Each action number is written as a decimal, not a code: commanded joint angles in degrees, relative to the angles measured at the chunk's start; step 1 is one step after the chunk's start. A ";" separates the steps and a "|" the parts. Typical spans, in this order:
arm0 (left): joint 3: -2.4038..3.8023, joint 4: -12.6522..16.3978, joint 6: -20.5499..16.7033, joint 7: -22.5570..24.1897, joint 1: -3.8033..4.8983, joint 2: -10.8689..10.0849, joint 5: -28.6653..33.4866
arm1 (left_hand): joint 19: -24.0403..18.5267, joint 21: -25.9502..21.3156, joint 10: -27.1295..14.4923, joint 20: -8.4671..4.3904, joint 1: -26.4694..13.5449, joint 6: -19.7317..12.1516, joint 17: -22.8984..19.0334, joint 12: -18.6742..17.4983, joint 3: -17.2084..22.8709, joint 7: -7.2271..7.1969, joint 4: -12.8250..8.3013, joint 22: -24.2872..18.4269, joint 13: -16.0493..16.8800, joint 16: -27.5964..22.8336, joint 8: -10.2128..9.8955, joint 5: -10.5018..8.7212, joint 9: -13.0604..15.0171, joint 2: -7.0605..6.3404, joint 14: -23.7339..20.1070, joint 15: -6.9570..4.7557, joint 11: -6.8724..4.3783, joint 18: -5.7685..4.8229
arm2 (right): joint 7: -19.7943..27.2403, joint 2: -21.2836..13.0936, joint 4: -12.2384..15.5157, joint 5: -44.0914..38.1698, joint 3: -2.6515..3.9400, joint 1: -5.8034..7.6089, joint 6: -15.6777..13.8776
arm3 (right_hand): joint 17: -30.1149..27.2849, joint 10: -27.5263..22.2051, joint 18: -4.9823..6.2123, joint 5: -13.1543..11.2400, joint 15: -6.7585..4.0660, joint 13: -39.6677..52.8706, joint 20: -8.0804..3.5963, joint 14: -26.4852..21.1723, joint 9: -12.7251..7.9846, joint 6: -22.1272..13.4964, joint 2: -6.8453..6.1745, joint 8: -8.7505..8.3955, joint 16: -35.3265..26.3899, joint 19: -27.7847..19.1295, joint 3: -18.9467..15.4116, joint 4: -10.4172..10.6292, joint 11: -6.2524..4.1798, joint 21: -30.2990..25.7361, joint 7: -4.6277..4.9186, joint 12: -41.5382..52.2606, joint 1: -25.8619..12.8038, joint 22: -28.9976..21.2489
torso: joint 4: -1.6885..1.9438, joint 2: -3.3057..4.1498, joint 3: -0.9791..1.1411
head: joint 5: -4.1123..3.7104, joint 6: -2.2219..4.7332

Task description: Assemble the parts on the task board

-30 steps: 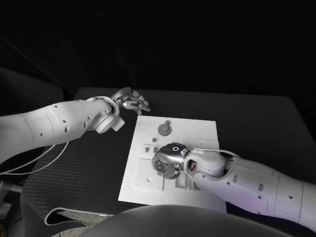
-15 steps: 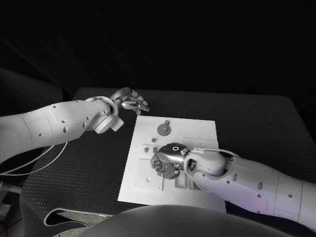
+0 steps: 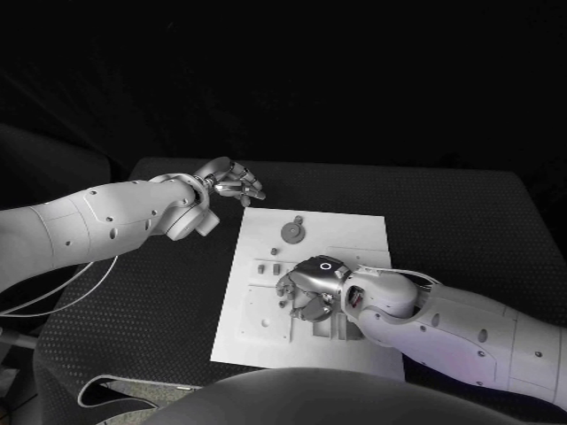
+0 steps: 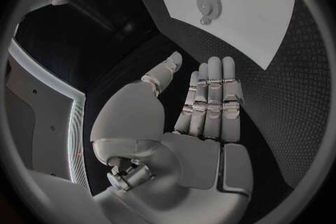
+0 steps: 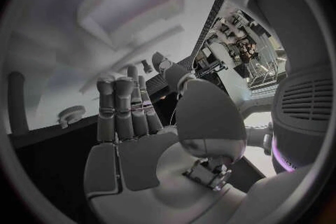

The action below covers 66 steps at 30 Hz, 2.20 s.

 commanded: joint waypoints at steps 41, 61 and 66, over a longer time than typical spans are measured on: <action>0.02 -0.47 0.54 0.32 0.05 -0.42 0.30 | 0.32 -0.51 -0.48 0.11 0.07 -0.46 0.37 -0.23 -0.39 0.10 -0.11 -0.07 -0.13 -0.58 -0.36 0.27 -0.04 0.20 0.32 0.13 0.22 0.93 | -3.28 -13.95 5.91 0.86 1.47 6.84 1.99 | -0.62 -1.62 3.94 0.10 0.47 0.24 -0.32 0.41 0.31 0.02 -2.84 1.27 0.38 0.48 -0.56 2.47 0.36 0.11 -0.52 -0.97 -1.38 0.11 | 0.12 0.08 0.01 | -1.77 0.00; 0.02 -0.32 0.25 0.29 0.05 -0.53 0.30 | 0.09 -0.74 -0.83 0.21 0.02 -0.73 0.67 -0.34 -0.47 0.22 -0.11 -0.11 -0.26 -1.07 -0.51 0.26 -0.10 0.05 0.04 0.28 0.37 0.86 | -3.22 -11.64 4.45 -1.24 0.98 5.27 4.16 | -0.80 0.02 3.94 0.11 -0.16 1.03 -0.42 0.28 1.01 3.87 -0.29 3.66 0.76 0.40 -0.50 1.15 -0.31 0.23 -0.19 0.19 -0.30 0.35 | 0.05 0.03 -0.01 | -1.45 0.00; 0.02 -0.33 0.28 0.30 0.05 -0.54 0.30 | 0.06 -0.78 -0.86 0.23 0.01 -0.71 0.73 -0.33 -0.47 0.22 -0.09 -0.12 -0.27 -1.14 -0.50 0.26 -0.10 0.08 0.01 0.30 0.38 0.85 | -3.40 -11.65 4.36 -1.37 0.97 5.26 3.65 | -0.96 1.22 3.94 0.11 -0.76 1.50 -0.48 0.43 1.06 4.92 1.74 4.15 0.73 0.53 0.14 0.53 -0.93 0.23 -0.53 0.94 0.52 0.36 | 0.01 0.03 0.00 | -1.51 0.00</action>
